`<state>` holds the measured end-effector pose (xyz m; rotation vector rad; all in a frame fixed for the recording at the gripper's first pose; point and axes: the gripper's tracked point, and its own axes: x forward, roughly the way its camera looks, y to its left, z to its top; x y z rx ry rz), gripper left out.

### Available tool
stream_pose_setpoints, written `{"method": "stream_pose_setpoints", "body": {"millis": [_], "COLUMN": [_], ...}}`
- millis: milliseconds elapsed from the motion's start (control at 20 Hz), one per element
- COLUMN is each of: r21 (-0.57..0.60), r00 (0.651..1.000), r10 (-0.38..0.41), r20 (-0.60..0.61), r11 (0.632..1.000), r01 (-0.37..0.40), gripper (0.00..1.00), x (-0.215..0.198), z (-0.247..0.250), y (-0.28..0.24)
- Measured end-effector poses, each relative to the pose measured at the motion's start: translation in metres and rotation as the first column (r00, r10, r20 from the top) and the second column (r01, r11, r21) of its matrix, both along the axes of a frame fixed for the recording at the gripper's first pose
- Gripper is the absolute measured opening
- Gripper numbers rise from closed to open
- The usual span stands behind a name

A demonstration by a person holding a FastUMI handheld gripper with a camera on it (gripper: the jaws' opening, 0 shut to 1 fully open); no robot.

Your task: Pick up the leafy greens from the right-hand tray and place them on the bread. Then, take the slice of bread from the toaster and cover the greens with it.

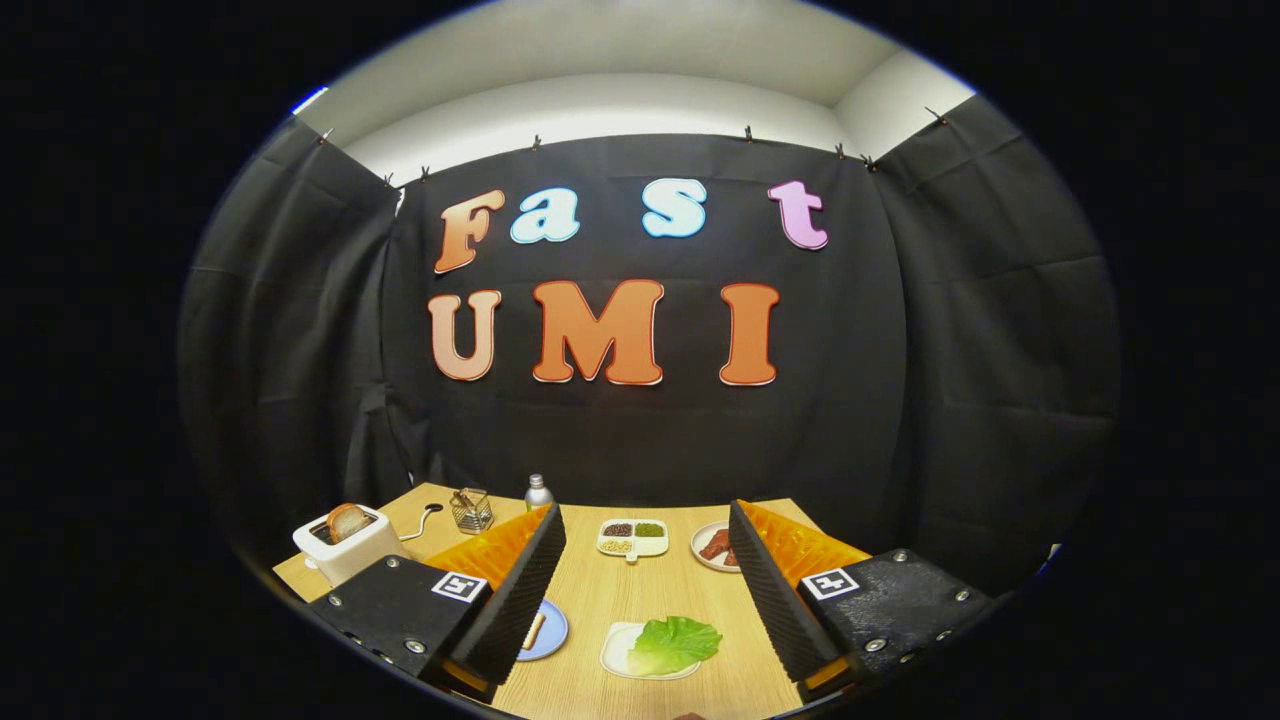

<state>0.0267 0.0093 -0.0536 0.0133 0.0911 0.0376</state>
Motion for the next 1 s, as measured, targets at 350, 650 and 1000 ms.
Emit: {"method": "stream_pose_setpoints", "body": {"millis": [350,650,1000], "r21": [-0.031,-0.043,-0.039], "r00": [0.987,0.918,0.776], "r10": [-0.033,-0.049,-0.047], "r20": [-0.159,-0.393,-0.629], "r11": [0.999,0.998,0.999], "r01": [0.028,0.035,0.03], "gripper": [0.98,0.99,0.99], "x": [0.038,0.067,0.08], "z": [-0.076,-0.167,-0.253], "y": [-0.008,-0.01,-0.004]}}
